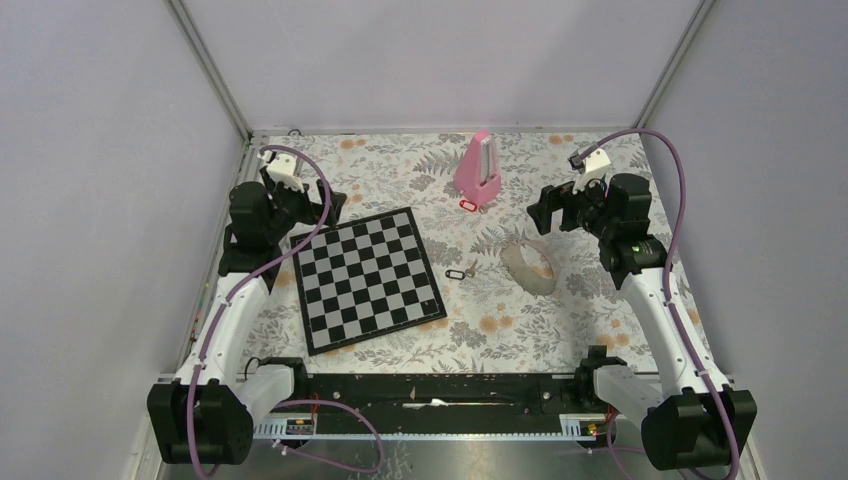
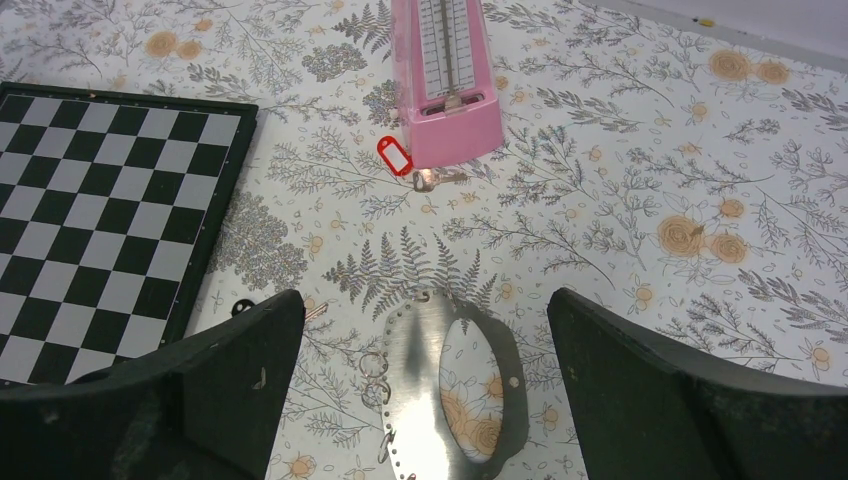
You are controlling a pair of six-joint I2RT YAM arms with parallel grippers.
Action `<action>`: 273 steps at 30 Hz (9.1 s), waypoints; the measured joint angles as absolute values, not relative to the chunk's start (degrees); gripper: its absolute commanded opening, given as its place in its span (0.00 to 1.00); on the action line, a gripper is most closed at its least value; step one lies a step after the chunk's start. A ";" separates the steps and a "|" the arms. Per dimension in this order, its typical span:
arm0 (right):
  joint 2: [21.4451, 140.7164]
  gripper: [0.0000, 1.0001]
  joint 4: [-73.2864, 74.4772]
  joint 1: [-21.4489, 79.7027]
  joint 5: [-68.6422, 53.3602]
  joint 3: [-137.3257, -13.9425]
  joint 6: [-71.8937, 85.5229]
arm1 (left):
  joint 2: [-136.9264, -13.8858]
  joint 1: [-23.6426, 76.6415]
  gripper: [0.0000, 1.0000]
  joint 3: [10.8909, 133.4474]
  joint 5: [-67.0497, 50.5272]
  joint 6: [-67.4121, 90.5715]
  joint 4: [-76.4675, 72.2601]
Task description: Put the keys on the keyring
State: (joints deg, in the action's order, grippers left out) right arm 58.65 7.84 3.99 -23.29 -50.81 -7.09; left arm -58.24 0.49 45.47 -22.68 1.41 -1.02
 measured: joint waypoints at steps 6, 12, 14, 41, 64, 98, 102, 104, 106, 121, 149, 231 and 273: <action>58.57 0.99 7.86 3.97 -23.75 -50.78 -7.75 | -58.24 0.49 0.99 45.34 -22.65 1.65 -1.08; 57.63 0.99 8.19 3.95 -25.54 -50.78 -9.58 | -58.24 0.49 0.99 45.32 -22.44 2.24 -1.02; 57.01 0.99 8.29 3.95 -25.61 -50.78 -10.28 | -58.15 0.49 0.99 45.32 -22.28 2.24 -0.93; 73.14 0.94 19.75 10.61 -17.21 -51.13 -17.65 | -76.75 22.94 0.98 58.17 -18.74 -14.20 19.68; 101.93 0.45 21.04 14.04 -10.63 -66.02 -26.37 | -72.97 26.96 0.94 58.08 -21.26 -14.15 18.28; 106.32 0.00 25.65 14.04 -14.04 -72.71 -29.58 | -73.43 26.96 0.93 57.49 -20.67 -14.20 15.81; 98.89 0.00 27.16 14.04 -19.75 -71.53 -30.35 | -75.13 26.96 0.93 57.63 -21.02 -14.04 15.81; 94.26 0.00 27.38 14.04 -23.83 -70.76 -30.61 | -76.53 26.96 0.93 58.15 -21.69 -13.69 15.86; 90.28 0.00 27.53 14.06 -27.07 -70.02 -30.63 | -78.17 26.96 0.93 59.27 -22.70 -13.15 15.86; 72.44 0.00 22.02 14.26 -44.66 -59.81 -25.30 | -86.96 29.34 0.72 70.59 -34.72 -6.70 15.66; 70.43 0.00 -4.01 15.05 -66.39 -51.92 -4.12 | -90.61 35.55 0.39 78.08 -56.62 -11.99 12.91; 69.28 0.00 0.71 18.79 -62.35 -53.49 -12.91 | -89.58 37.78 0.50 80.58 -49.65 -19.03 25.63; 73.03 0.00 -49.95 17.82 -65.43 -45.65 31.59 | -83.31 29.02 0.31 64.95 -66.04 16.71 -20.97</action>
